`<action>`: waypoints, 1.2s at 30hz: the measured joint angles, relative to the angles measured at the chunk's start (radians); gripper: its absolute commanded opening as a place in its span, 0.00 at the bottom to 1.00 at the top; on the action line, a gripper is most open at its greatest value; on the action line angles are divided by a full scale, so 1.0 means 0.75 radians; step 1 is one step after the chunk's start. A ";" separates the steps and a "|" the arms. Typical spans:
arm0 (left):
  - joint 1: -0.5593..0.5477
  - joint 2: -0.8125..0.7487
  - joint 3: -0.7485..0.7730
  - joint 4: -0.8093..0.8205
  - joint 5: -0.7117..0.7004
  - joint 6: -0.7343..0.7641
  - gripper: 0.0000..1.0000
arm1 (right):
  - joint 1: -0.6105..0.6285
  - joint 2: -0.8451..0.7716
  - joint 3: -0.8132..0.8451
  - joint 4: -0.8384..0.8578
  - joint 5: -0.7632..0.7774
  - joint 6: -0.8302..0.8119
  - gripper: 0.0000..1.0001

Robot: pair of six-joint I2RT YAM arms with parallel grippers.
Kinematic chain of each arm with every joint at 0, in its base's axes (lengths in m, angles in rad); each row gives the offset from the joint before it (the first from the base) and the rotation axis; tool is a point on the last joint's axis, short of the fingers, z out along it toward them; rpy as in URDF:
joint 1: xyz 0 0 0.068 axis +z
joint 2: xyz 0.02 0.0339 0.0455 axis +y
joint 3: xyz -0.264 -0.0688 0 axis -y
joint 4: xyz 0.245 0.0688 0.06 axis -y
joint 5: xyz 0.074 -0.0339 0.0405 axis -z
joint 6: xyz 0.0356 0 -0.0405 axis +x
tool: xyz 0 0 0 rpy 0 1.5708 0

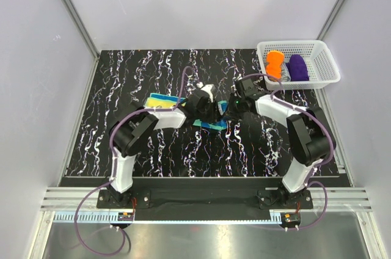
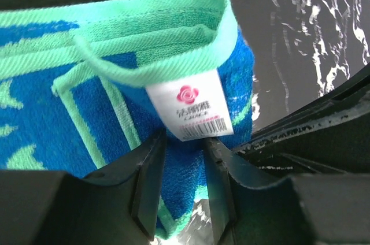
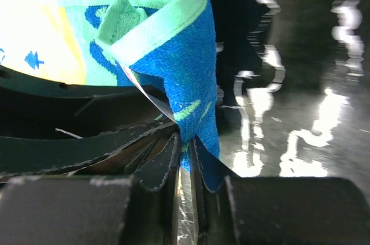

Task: Roll the towels
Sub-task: Roll the towel

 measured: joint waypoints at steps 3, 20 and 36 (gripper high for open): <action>0.041 -0.072 -0.108 0.037 -0.004 -0.051 0.39 | 0.038 0.037 0.034 0.007 -0.009 0.020 0.15; 0.268 -0.409 -0.408 0.209 0.188 -0.198 0.50 | 0.069 0.060 0.046 0.003 -0.017 0.035 0.03; -0.376 -0.640 -0.474 -0.152 -0.443 0.230 0.56 | 0.092 -0.244 -0.328 0.004 0.055 0.159 0.83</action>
